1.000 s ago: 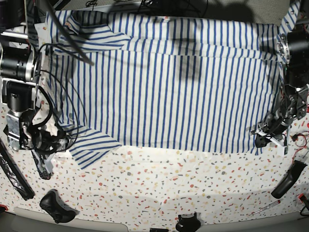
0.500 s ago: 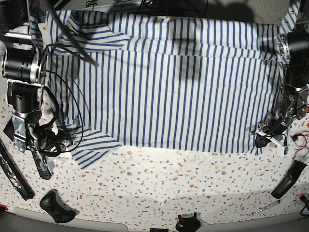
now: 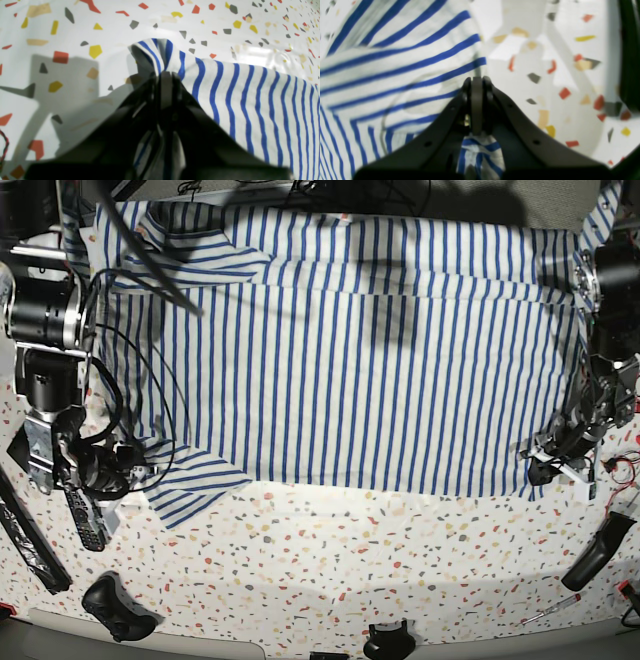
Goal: Layout the t-shirt on the table in an organized manner, then fold the t-shirt properly
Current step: 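Grasp the shirt's hem corners with both grippers, then lift the hem and fold it over toward the collar with both grippers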
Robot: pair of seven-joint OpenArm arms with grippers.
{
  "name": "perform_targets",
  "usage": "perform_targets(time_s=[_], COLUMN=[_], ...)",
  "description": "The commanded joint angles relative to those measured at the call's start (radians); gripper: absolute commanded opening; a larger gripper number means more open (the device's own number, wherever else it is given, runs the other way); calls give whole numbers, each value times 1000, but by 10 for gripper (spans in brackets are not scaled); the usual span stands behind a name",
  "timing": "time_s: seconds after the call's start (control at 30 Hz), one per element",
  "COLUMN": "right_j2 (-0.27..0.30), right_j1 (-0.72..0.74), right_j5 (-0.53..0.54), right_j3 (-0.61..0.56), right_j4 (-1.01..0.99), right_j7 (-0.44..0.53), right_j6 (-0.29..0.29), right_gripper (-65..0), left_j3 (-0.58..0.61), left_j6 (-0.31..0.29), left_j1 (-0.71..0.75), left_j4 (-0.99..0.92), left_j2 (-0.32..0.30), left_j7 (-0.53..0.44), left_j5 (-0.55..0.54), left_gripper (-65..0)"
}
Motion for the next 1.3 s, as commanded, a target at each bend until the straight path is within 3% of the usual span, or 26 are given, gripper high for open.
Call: perform_targets(time_s=[0.0, 0.03, 0.27, 0.5, 0.63, 0.77, 1.1, 1.27], right_j2=[21, 27, 100, 141, 146, 145, 143, 143], right_j1=[35, 34, -18, -220, -339, -443, -664, -776], right_j5=[17, 35, 158, 170, 177, 272, 311, 423], right_j3=[2, 2, 3, 3, 15, 93, 352, 439], right_j4=[34, 48, 131, 387, 542, 652, 866, 966], right_j7=[7, 7, -15, 32, 32, 31, 20, -26], right_j6=[56, 83, 83, 83, 83, 83, 83, 83], right_gripper=[-650, -650, -650, -650, -650, -650, -650, -650], left_j3=[-2, -2, -2, -11, -80, -158, -257, -296], left_j6=[-21, -26, -24, -21, 13, 13, 13, 13], left_j1=[-25, -21, 76, 246, 318, 393, 605, 675], left_j4=[29, 46, 290, 544, 667, 783, 1014, 1088], left_j2=[-14, -14, -14, -14, 3, 11, 14, 14], left_j7=[-11, 0, 79, 101, 159, 212, 229, 272], left_j5=[-26, -39, -52, -85, -86, -149, -149, -151], left_gripper=[-650, -650, -650, -650, -650, -650, -650, -650])
